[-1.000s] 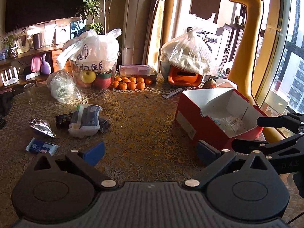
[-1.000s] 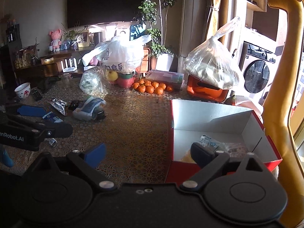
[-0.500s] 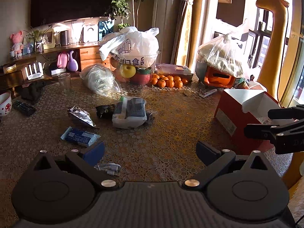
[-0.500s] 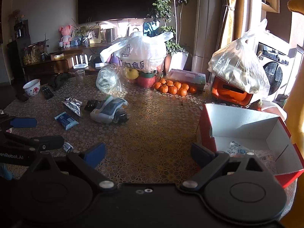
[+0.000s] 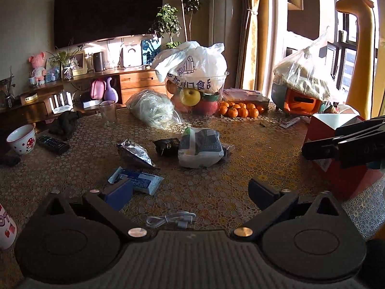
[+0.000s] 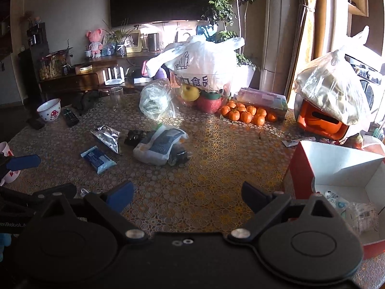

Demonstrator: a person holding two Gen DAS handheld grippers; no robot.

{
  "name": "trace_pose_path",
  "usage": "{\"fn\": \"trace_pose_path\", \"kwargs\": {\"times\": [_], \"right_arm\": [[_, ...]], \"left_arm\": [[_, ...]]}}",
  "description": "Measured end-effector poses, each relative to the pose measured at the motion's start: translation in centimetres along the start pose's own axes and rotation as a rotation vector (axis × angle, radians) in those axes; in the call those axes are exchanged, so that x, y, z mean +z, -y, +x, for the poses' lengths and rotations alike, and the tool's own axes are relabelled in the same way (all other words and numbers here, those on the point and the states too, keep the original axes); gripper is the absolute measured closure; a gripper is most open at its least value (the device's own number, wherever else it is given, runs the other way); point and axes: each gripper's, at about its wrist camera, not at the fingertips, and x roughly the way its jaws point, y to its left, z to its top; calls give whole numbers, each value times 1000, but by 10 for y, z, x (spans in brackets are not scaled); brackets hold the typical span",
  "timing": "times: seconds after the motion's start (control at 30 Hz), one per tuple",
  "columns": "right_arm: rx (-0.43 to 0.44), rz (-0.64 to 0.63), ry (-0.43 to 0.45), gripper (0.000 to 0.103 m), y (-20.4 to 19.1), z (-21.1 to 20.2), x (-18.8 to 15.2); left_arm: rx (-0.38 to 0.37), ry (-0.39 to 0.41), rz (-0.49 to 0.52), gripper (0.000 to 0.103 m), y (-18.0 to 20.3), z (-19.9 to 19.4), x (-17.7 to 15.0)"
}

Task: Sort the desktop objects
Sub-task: 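Withdraw both grippers from the box back over the table, then reach the left gripper to the white USB cable while the right gripper approaches the white-and-blue bag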

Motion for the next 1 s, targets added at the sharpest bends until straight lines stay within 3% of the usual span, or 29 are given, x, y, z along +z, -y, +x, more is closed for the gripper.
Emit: {"fn": "trace_pose_path", "kwargs": {"times": [0.13, 1.0], "right_arm": [[10, -4, -3, 6, -7, 13, 6], [59, -70, -55, 6, -38, 110, 35]], "left_arm": [[-6, -16, -50, 0, -13, 10, -5], [18, -99, -86, 0, -31, 75, -42]]}}
